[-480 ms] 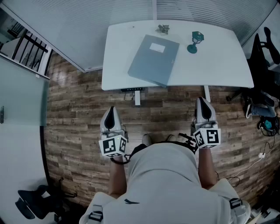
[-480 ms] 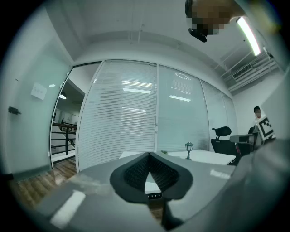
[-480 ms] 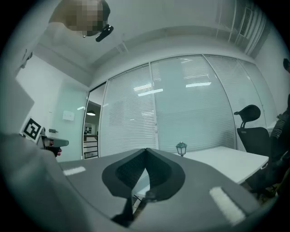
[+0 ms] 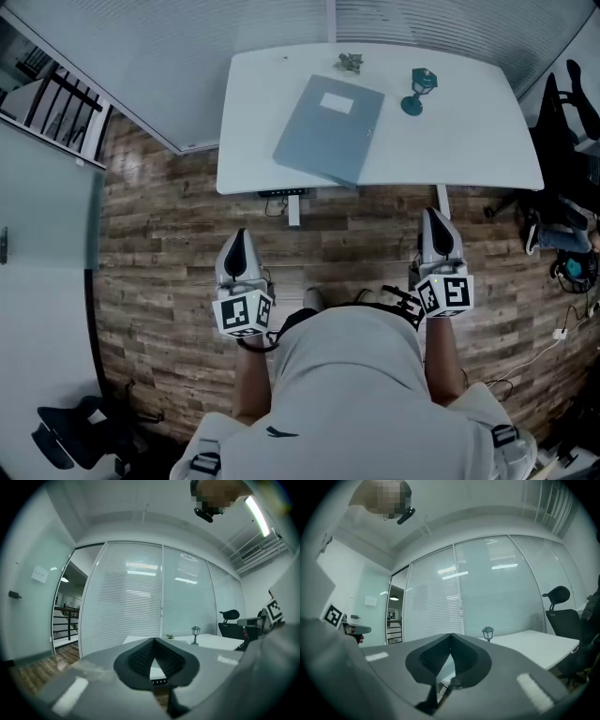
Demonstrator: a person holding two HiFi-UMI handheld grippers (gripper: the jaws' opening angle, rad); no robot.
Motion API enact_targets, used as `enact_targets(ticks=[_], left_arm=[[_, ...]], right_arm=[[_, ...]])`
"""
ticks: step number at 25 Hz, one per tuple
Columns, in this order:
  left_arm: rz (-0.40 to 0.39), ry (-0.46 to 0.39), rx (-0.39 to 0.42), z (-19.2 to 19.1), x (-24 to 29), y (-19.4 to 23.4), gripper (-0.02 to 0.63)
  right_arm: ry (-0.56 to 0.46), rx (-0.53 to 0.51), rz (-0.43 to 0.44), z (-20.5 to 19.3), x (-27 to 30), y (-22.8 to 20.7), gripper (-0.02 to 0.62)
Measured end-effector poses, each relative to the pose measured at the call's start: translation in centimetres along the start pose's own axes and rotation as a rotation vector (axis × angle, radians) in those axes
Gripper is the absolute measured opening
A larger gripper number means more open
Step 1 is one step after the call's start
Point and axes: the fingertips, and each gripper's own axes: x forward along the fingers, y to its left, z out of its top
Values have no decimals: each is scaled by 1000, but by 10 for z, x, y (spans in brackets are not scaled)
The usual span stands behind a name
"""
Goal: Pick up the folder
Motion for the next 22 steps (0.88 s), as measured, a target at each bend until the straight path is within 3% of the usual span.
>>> enact_targets(ticks=[11, 15, 22], left_arm=[[-23, 1, -14, -1, 16, 15, 6], [-51, 5, -25, -2, 30, 28, 6], [-123, 17, -44, -5, 57, 52, 6]], right_arm=[[13, -3, -21, 2, 10, 9, 2], [25, -57, -27, 5, 21, 25, 2], [28, -41, -67, 2, 41, 48, 2]])
